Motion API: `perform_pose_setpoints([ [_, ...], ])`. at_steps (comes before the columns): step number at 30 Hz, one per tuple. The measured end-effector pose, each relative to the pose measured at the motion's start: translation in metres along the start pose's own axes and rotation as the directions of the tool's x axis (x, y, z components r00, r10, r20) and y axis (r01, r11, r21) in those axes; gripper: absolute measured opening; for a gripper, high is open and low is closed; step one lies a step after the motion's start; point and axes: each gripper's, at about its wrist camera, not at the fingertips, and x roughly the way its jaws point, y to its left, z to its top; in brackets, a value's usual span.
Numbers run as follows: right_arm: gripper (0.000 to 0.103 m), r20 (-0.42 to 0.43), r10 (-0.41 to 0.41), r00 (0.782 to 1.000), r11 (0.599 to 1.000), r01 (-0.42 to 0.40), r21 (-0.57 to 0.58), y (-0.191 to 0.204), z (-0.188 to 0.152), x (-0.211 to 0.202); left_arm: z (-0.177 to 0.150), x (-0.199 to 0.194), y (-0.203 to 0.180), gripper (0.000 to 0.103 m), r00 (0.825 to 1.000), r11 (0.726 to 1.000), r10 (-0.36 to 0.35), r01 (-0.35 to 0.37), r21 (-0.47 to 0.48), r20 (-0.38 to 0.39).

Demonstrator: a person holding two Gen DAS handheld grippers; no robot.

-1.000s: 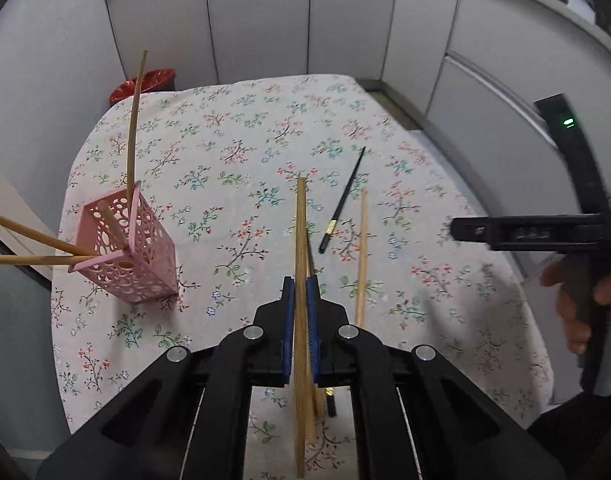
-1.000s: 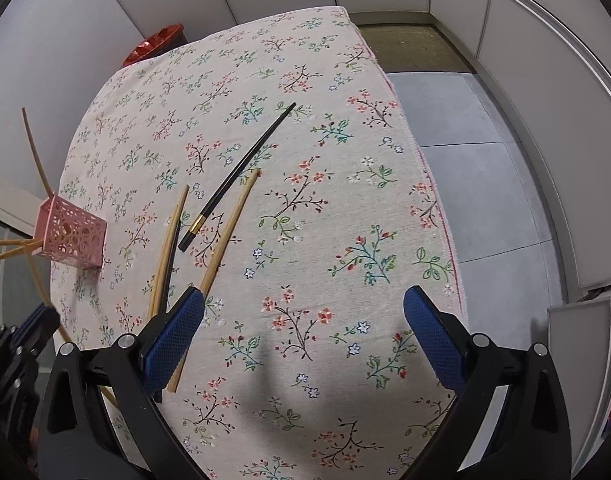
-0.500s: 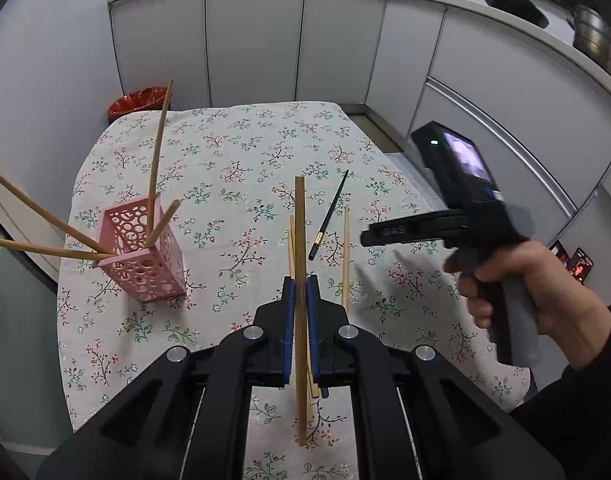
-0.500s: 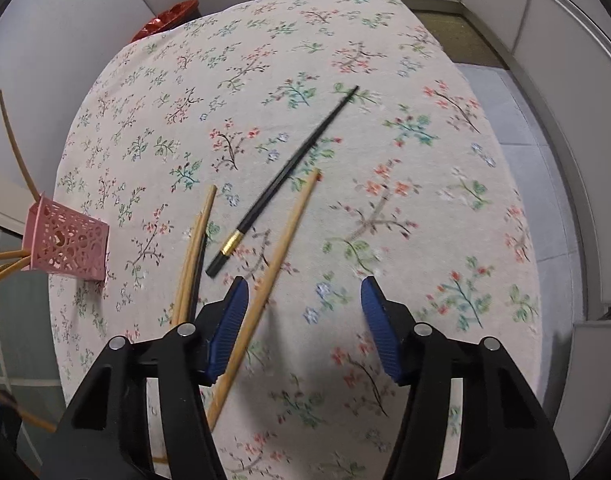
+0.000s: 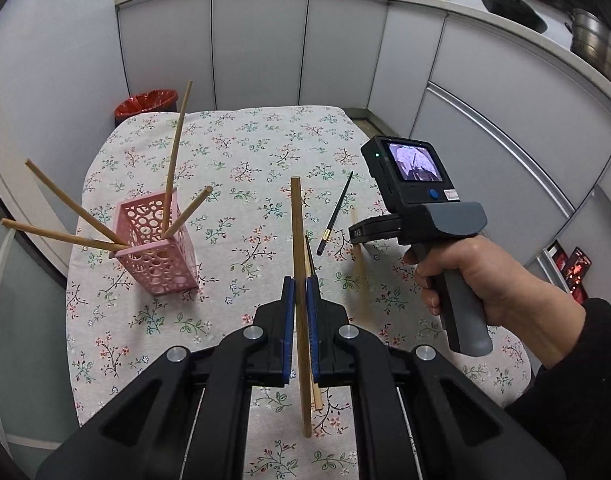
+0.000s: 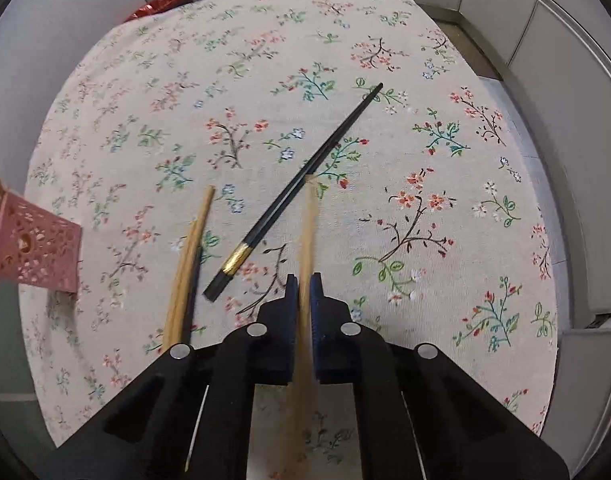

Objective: Organize utensils

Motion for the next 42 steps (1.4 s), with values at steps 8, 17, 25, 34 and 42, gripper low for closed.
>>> perform_pose_setpoints([
  [8,0.005,0.179,0.083,0.980,0.996,-0.074,-0.056,-0.007,-0.025,-0.082,-0.006,-0.024,-0.003,0.006,0.998,1.000,0.015,-0.015,-0.005,0.053],
  [17,0.004,0.366,0.175,0.914,0.983,-0.143,-0.113,-0.029,-0.055,-0.175,-0.001,-0.055,-0.016,0.006,0.991,1.000,0.003,-0.003,0.002,0.131],
  [25,0.000,0.484,0.221,0.847,0.975,-0.176,-0.136,-0.038,-0.064,-0.228,0.006,-0.093,-0.018,0.006,0.973,1.000,0.004,0.000,-0.017,0.231],
  [34,0.004,0.401,0.226,0.888,0.974,-0.198,-0.111,-0.047,-0.042,-0.210,0.010,-0.113,-0.001,0.006,0.962,0.998,0.001,0.014,-0.054,0.274],
  [42,0.047,0.176,0.098,0.980,0.985,-0.120,0.122,-0.099,-0.001,-0.113,0.009,-0.085,-0.003,0.006,0.977,0.999,-0.019,0.028,-0.043,0.215],
])
